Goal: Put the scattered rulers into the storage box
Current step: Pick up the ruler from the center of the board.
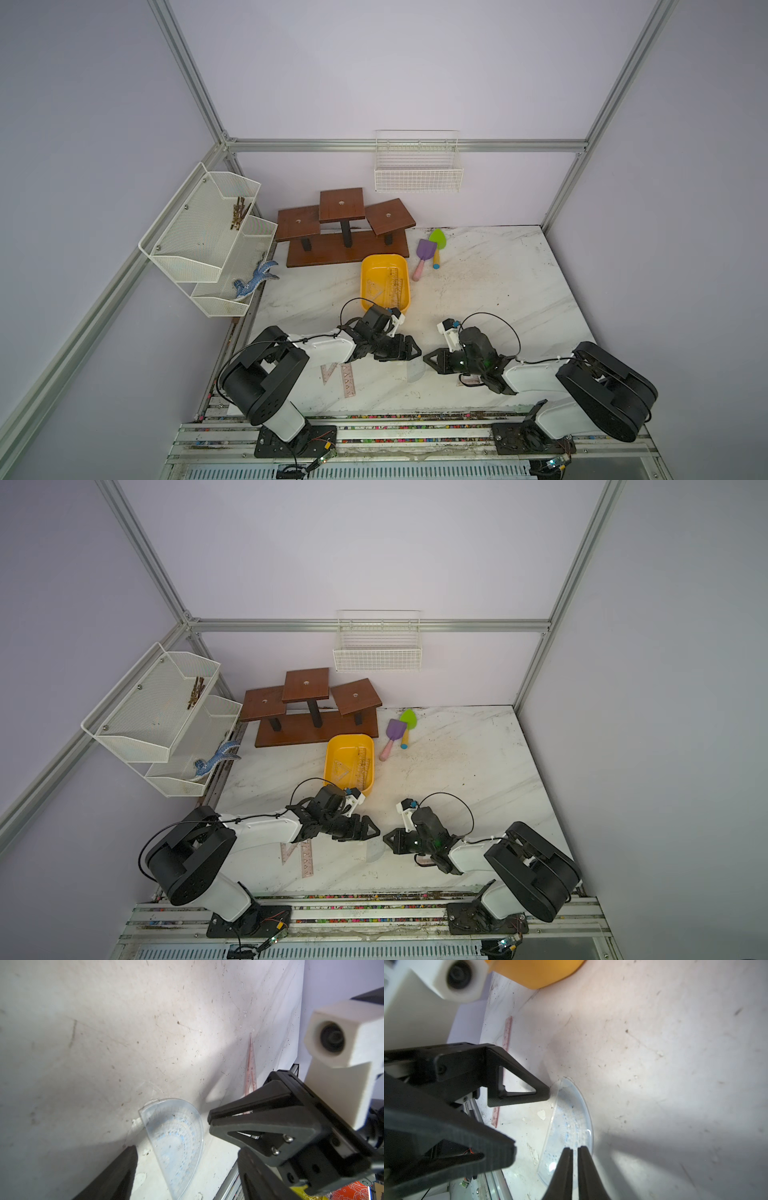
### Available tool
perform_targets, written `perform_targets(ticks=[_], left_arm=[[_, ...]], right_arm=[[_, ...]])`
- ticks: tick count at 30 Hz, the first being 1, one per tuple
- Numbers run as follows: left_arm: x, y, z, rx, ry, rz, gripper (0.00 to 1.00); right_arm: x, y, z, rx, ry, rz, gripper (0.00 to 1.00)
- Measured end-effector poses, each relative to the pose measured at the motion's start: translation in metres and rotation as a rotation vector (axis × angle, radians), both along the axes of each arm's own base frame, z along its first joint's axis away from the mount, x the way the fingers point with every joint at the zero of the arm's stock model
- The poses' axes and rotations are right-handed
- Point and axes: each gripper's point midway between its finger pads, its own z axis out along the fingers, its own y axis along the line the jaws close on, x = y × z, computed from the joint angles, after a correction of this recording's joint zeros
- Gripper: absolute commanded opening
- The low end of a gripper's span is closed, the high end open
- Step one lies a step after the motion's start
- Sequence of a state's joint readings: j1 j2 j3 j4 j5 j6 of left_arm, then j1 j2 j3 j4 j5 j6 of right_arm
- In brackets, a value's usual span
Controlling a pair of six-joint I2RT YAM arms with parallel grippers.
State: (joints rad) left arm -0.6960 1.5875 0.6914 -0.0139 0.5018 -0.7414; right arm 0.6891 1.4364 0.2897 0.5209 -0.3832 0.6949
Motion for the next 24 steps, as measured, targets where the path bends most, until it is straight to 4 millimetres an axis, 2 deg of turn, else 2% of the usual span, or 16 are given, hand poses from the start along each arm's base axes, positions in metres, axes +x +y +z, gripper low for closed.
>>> perform_targets(ticks=[4,9,24], left_arm=[[0.0,0.0,0.0,-0.002,-0.001,0.0,0.8],[0.0,0.0,0.0,-0.002,-0.002,0.001,0.81],[-0.001,-0.001,-0.001,-0.016,-0.002,0.002,0.8]], right_arm=[[0.001,0.002,0.001,0.006,-0.001,0.005,0.13],[-0.002,0.004,-0.013,-0.007,0.037,0.02,0.13],[-0.001,0.01,-0.015,0.024,0.021,0.043,0.12]])
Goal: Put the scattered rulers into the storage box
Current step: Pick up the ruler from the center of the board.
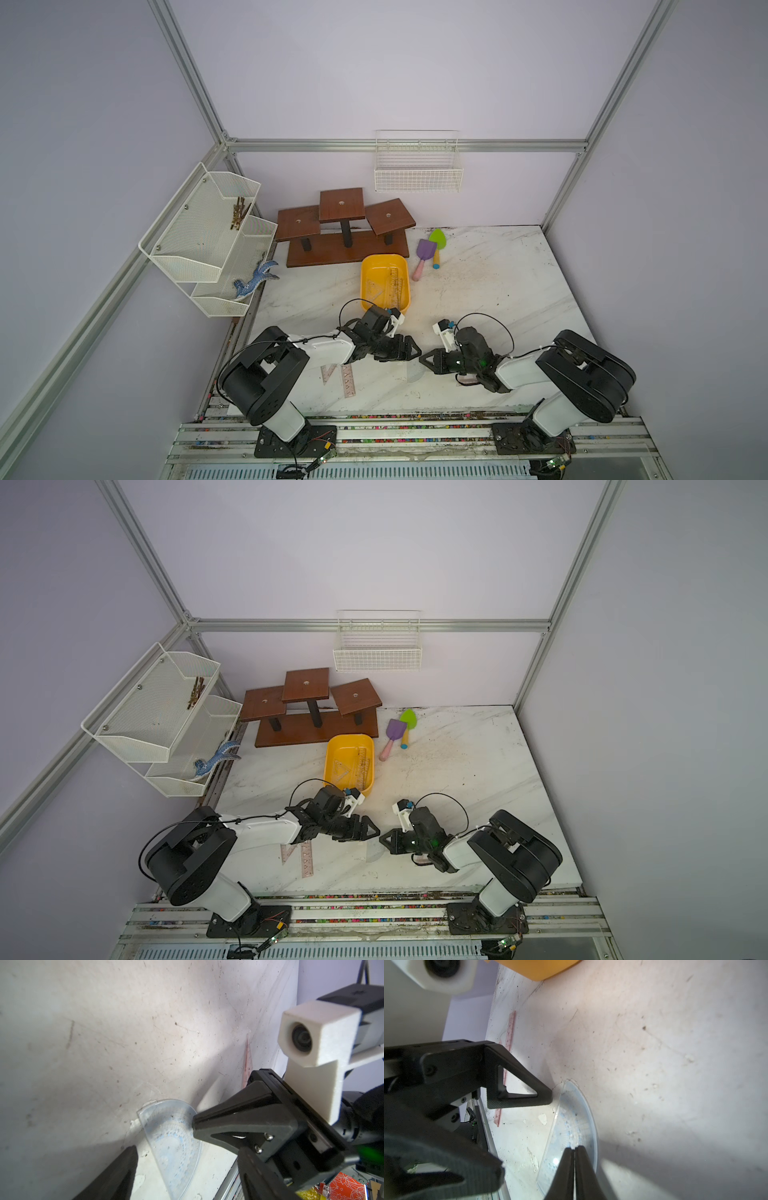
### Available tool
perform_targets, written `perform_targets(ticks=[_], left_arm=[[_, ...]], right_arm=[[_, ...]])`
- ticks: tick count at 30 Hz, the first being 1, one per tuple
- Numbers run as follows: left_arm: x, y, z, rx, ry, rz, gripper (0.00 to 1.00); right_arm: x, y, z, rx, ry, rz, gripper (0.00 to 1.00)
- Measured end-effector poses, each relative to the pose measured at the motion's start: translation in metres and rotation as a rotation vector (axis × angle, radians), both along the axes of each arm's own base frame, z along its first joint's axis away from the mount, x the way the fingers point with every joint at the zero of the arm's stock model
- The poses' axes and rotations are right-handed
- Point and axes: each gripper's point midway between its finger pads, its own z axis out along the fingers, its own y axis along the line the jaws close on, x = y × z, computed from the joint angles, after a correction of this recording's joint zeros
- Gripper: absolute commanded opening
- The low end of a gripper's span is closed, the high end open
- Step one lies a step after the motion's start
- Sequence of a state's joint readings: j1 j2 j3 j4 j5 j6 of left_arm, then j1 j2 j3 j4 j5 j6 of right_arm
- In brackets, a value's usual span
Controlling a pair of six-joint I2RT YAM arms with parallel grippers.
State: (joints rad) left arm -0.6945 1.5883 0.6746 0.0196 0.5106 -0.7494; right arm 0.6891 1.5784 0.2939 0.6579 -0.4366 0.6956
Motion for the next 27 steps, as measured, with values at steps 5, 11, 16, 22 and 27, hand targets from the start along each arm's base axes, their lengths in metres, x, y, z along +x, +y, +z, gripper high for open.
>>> perform_targets(ticks=[5,11,16,22,27], left_arm=[[0.0,0.0,0.0,0.001,0.001,0.0,0.81],[0.0,0.0,0.0,0.001,0.001,0.0,0.81],[0.0,0.0,0.0,0.001,0.002,0.001,0.81],[0.0,0.0,-0.001,0.0,0.005,0.004,0.81],[-0.001,0.0,0.0,-0.007,0.01,0.01,0.81]], right_arm=[[-0.003,-0.002,-0.001,0.004,-0.005,0.0,0.12],[-0.006,-0.004,-0.002,0.011,-0.011,0.002,0.11],[-0.01,-0.008,-0.001,0.013,-0.013,0.002,0.11],[-0.013,-0.01,-0.001,0.013,-0.013,0.001,0.11],[-0.013,-0.011,-0.002,0.015,-0.014,0.001,0.11]])
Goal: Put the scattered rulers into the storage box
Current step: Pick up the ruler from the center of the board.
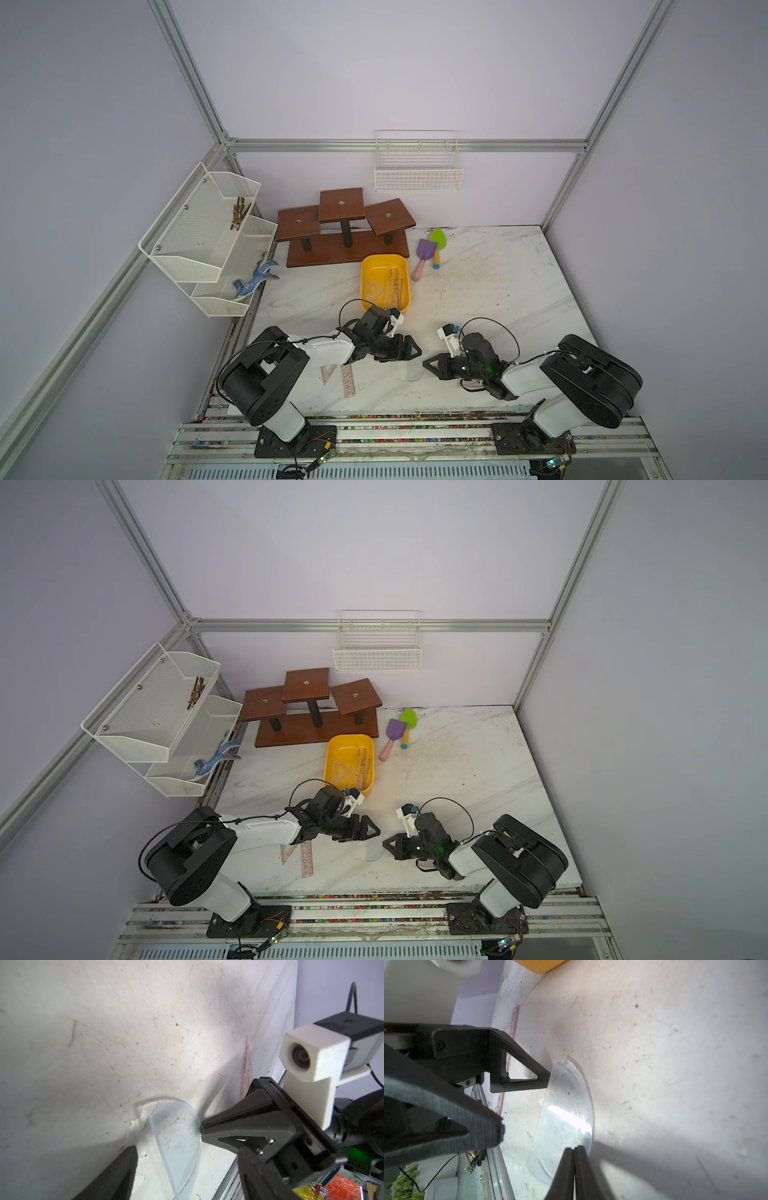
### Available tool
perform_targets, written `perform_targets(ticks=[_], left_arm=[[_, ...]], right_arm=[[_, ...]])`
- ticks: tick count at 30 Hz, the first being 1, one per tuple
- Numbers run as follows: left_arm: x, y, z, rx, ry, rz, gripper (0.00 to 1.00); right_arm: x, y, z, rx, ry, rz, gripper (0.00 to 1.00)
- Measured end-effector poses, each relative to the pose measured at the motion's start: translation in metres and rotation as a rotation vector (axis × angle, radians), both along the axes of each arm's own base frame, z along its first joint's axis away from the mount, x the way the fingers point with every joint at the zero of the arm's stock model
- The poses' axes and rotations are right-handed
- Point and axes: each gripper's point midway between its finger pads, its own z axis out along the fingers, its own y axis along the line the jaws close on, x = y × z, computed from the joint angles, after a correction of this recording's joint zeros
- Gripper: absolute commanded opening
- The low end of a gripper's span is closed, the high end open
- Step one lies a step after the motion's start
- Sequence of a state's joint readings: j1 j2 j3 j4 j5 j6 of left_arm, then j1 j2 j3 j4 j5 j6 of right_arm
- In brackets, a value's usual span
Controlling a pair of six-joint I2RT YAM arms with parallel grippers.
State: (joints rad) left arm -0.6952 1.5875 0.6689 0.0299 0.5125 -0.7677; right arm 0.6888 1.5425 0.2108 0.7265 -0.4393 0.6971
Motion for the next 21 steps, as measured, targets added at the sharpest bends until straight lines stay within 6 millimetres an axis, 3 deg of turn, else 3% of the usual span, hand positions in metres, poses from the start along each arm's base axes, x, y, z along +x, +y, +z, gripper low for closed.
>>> perform_targets(ticks=[7,14,18,21], left_arm=[[-0.004,-0.005,0.0,-0.011,-0.005,-0.019,0.78],[-0.007,-0.002,-0.009,0.027,0.006,-0.01,0.43],[-0.006,0.001,-0.012,0.038,0.011,0.002,0.43],[-0.006,0.001,-0.011,0.037,0.008,0.0,0.5]], right_arm=[[0.0,0.0,-0.002,0.007,0.001,-0.001,0.11],[0.001,0.002,-0.002,0.024,0.0,0.008,0.11],[0.001,0.003,-0.002,0.031,0.002,0.011,0.11],[0.001,0.003,-0.001,0.035,0.007,0.01,0.11]])
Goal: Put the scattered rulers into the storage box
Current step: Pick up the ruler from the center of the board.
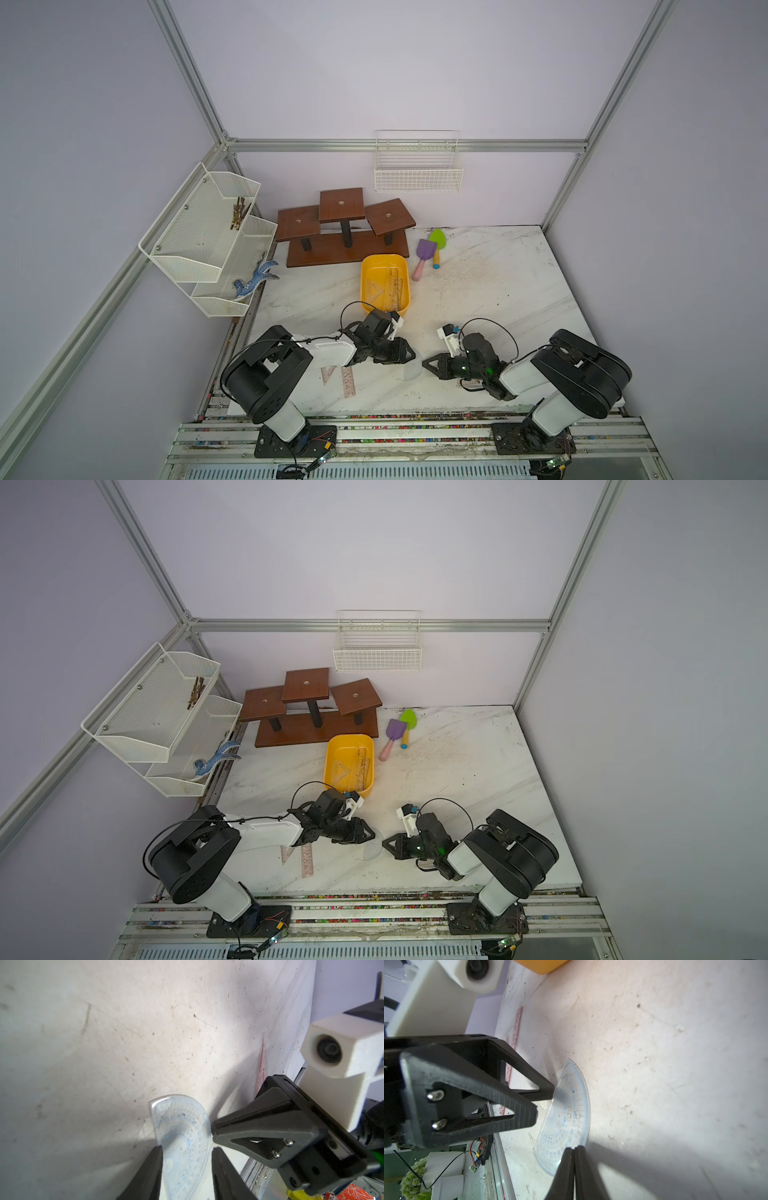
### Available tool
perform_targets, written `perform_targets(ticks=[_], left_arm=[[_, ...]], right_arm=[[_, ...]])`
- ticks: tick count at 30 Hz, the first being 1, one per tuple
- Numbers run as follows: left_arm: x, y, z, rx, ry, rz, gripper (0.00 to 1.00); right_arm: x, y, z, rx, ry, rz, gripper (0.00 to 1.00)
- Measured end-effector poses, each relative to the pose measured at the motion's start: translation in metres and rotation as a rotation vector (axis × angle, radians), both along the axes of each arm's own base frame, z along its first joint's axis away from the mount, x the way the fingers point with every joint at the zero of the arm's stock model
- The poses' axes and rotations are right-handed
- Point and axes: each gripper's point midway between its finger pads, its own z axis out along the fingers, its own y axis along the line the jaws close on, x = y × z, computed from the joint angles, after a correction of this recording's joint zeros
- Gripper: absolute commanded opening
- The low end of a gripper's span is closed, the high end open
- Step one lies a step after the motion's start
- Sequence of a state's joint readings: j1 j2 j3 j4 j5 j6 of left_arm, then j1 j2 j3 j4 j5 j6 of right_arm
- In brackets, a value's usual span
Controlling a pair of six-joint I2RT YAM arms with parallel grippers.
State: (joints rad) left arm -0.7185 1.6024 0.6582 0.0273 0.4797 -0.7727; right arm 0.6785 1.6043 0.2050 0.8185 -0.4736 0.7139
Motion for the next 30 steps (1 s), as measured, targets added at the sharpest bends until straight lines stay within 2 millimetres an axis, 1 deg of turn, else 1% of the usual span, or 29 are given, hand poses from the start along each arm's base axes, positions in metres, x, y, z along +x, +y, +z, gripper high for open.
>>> perform_targets(ticks=[4,6,9,12,14,19,24,30], left_arm=[[-0.005,0.002,0.004,-0.001,0.005,-0.012,0.61],[-0.01,0.006,0.006,0.002,0.011,-0.01,0.66],[-0.012,0.013,0.006,0.004,0.019,-0.001,0.67],[-0.013,0.015,0.006,0.001,0.024,0.001,0.67],[-0.013,0.014,0.007,-0.001,0.024,-0.001,0.67],[-0.013,0.014,0.007,-0.011,0.024,-0.004,0.71],[-0.013,0.013,0.007,-0.024,0.03,-0.007,0.73],[-0.011,0.003,0.006,-0.068,0.038,-0.031,0.72]], right_arm=[[-0.001,-0.002,0.004,-0.012,0.007,-0.005,0.12],[0.001,-0.001,0.012,-0.011,-0.004,-0.008,0.12],[0.008,0.004,0.024,0.003,-0.029,-0.008,0.11],[0.016,0.011,0.03,0.009,-0.043,-0.004,0.11],[0.018,0.013,0.027,0.002,-0.034,-0.001,0.1],[0.011,0.009,0.005,-0.043,0.02,0.004,0.1],[0.009,0.007,0.003,-0.039,0.014,0.006,0.1],[0.008,0.007,0.003,-0.032,0.004,0.007,0.1]])
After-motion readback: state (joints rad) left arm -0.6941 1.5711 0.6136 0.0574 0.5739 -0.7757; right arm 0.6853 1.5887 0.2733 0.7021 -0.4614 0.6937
